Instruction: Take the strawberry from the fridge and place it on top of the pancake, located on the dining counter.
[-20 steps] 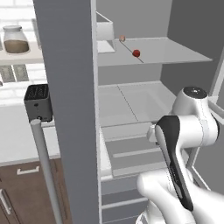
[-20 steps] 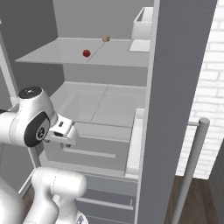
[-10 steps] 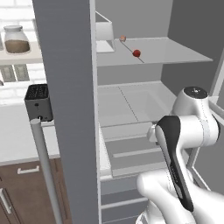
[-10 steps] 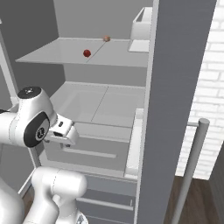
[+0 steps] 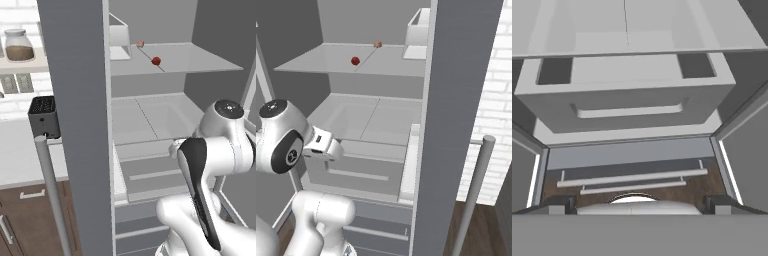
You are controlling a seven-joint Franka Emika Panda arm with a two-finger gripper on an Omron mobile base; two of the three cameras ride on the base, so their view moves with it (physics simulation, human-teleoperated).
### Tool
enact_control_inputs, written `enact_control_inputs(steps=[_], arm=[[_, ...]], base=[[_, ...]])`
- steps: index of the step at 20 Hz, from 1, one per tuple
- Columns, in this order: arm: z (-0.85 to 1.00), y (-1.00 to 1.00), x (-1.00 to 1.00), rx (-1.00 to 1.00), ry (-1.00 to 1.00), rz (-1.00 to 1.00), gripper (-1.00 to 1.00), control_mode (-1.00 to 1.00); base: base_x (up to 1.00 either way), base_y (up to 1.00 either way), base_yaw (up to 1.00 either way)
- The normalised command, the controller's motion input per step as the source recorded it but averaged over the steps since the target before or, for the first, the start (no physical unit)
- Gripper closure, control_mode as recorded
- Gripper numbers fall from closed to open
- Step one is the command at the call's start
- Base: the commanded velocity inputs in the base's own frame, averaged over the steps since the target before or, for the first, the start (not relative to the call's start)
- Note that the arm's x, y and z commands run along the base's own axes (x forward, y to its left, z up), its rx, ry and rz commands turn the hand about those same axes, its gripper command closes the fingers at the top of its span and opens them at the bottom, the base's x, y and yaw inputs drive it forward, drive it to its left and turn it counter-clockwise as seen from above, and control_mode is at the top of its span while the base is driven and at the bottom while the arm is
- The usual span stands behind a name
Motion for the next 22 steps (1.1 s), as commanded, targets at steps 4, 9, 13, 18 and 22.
enact_control_inputs(steps=[4,9,13,18,22], arm=[[0.57,0.00,-0.02,-0.03,-0.31,0.00,-1.00,-1.00],[0.87,0.00,0.00,0.00,-0.16,0.00,-1.00,-1.00],[0.80,0.00,0.00,0.00,-0.12,0.00,-1.00,-1.00],[0.59,0.00,0.00,0.00,-0.07,0.00,-1.00,-1.00],[0.43,0.00,0.03,0.00,-0.12,0.00,-1.00,-1.00]], base=[[0.00,0.00,0.00],[0.00,0.00,0.00],[0.00,0.00,0.00],[0.00,0.00,0.00],[0.00,0.00,0.00]])
